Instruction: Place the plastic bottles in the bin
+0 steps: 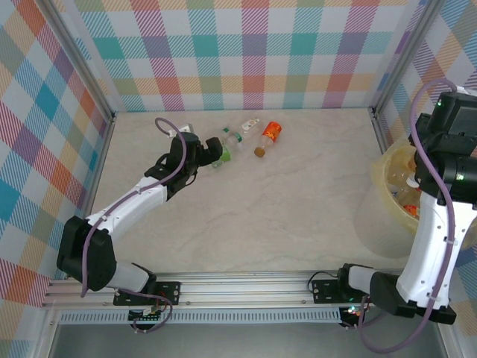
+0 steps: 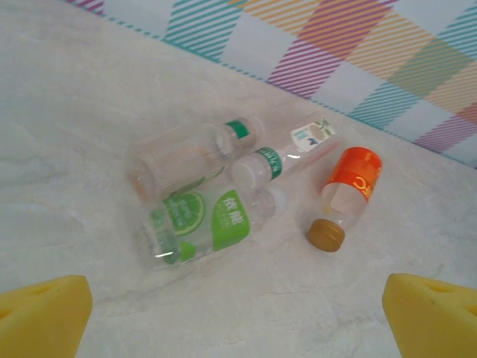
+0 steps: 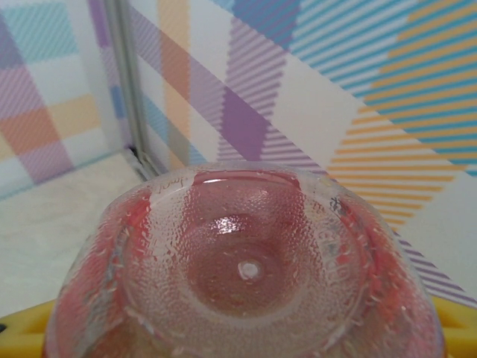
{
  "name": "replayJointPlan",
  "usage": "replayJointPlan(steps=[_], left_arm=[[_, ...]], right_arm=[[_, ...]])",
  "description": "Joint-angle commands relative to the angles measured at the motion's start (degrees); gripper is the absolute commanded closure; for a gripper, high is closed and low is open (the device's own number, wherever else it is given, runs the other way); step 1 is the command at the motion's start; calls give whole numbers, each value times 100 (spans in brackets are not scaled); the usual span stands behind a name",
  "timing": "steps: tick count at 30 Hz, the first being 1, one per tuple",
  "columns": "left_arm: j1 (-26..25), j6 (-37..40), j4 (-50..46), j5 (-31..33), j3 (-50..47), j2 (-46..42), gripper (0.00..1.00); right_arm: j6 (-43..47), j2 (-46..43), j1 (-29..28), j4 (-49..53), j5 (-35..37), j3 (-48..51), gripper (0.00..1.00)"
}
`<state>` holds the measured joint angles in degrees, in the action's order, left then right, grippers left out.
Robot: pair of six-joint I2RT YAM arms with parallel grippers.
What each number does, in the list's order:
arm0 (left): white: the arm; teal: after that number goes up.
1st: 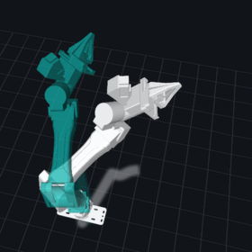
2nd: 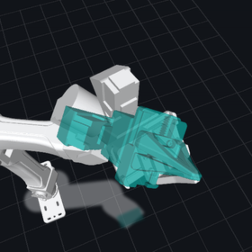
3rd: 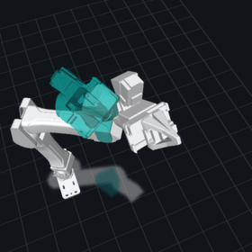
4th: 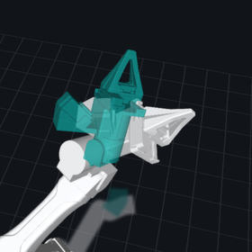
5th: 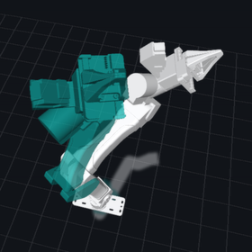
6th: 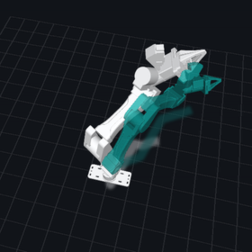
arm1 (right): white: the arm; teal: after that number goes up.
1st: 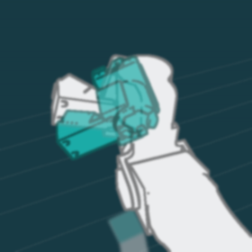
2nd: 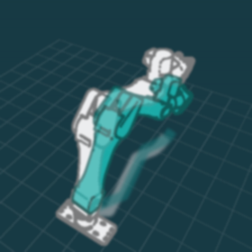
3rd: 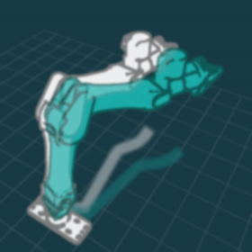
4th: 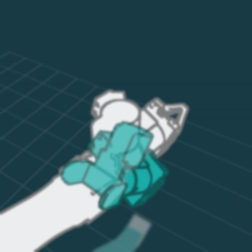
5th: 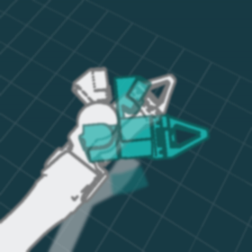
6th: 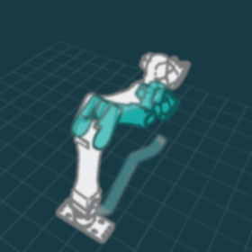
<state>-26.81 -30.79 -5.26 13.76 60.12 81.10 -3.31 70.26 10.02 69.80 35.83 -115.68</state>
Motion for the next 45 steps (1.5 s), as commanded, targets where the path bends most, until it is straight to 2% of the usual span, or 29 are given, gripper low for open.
replayJointPlan(steps=[1, 5, 12, 15, 18, 25, 31, 33, 37, 42, 45], left_arm=[[138, -399, -294, 205, -44, 48, 0], [265, -630, -375, 166, -113, 77, 0], [360, -727, -459, 58, -53, 234, 0], [394, -753, -475, 6, -16, 320, 0], [447, -762, -583, -111, 115, 471, 0], [505, -742, -686, -103, 248, 557, 0], [612, -534, -812, -220, 369, 701, 0], [672, -413, -932, -366, 521, 858, 0], [737, -69, -929, -706, 782, 1152, 0], [774, 895, -865, -1519, 1363, 1831, 0], [774, 1388, -702, -1463, 1669, 2277, 0]], right_arm=[[168, 164, 398, 752, 165, 21, 45], [232, 206, 748, 779, -17, 452, 45], [296, 348, 879, 656, -228, 971, 43], [280, 537, 888, 730, -314, 1002, 37], [196, 606, 888, 760, -354, 1002, 25], [-80, 608, 888, 943, -438, 854, 8], [-319, 480, 864, 877, -1033, 759, 0], [-470, 358, 745, 684, -1328, 837, 0], [-772, -78, 120, -104, -1911, 1284, 0], [-1151, -545, -620, -1295, -2694, 1962, 0], [-1210, -822, -944, -2140, -3560, 2507, 0]])
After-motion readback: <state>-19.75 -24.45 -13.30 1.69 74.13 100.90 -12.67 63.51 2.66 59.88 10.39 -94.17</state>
